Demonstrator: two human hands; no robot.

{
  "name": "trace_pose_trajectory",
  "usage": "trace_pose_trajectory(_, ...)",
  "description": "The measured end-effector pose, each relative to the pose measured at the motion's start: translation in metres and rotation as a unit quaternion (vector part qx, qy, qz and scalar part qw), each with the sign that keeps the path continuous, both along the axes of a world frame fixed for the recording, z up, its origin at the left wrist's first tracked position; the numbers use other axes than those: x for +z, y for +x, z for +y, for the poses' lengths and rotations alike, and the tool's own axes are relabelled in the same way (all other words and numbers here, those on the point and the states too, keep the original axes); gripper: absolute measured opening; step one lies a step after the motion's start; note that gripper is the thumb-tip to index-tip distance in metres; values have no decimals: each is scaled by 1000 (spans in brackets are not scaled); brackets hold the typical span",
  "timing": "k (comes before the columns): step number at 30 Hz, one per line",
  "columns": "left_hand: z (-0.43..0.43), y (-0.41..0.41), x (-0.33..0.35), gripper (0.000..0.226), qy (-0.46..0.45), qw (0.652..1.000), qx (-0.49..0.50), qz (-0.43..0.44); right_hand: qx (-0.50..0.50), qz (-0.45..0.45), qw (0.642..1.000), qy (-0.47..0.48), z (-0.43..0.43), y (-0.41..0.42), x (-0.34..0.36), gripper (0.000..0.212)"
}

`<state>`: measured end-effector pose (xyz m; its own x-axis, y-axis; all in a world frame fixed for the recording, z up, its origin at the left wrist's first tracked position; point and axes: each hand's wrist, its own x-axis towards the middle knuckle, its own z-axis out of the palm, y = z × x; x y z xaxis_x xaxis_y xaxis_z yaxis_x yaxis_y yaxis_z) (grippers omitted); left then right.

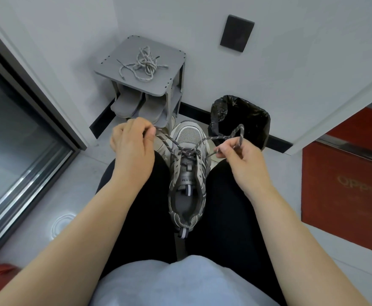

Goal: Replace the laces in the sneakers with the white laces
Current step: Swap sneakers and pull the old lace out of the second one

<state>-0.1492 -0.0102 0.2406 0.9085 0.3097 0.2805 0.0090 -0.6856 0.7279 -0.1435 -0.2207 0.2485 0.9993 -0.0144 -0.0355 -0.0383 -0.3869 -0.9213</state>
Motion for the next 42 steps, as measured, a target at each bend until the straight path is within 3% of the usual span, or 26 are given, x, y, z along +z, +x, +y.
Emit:
trace_pose_trajectory(4, -4, -5, 3, 29, 69, 993, -91, 17, 20, -17, 1000, -3, 2, -8, -1, 11)
trace_pose_trajectory(7, -9, -8, 1, 20, 199, 963, -170, 62, 57, -17, 998, -8, -1, -10, 1, 16)
trace_pose_trajectory(9, -11, -6, 0, 19, 238, 949, -187, 87, 78, -9, 996, -39, 0, -12, 2, 12)
trace_pose_trajectory(12, -7, 0, -2, 17, 215, 956, -178, 88, 87, 7, 990, -113, -1, -16, 3, 8)
trace_pose_trajectory(16, -6, 3, -12, 20, 181, 971, -151, 45, 99, 14, 957, -274, -12, -15, 12, 34)
trace_pose_trajectory(18, -6, 3, -11, 22, 134, 983, -127, 24, 75, 22, 947, -311, -18, -14, 21, 43)
trace_pose_trajectory(21, 1, 7, -3, 15, 30, 996, -83, 30, 8, -14, 952, -307, -12, -9, 28, 36)
trace_pose_trajectory(23, 2, 7, -3, 15, 51, 991, -116, 31, 40, -41, 958, -282, 0, -3, 24, 29)
trace_pose_trajectory(26, -4, 3, -7, 20, 115, 970, -208, 40, 159, -51, 944, -286, 18, 11, 5, 40)
trace_pose_trajectory(28, -4, 4, -7, 27, 127, 963, -235, 44, 184, -35, 935, -300, 25, 17, -4, 40)
trace_pose_trajectory(34, -5, 8, -3, 11, 85, 966, -221, 100, 195, -61, 923, -327, 21, 14, -5, 15)
trace_pose_trajectory(38, -6, 8, -4, 10, 106, 965, -210, 118, 207, 10, 940, -269, 22, 9, 6, 14)
trace_pose_trajectory(42, -6, 13, -3, 10, 100, 965, -196, 144, 136, 27, 952, -274, 25, 13, 4, 13)
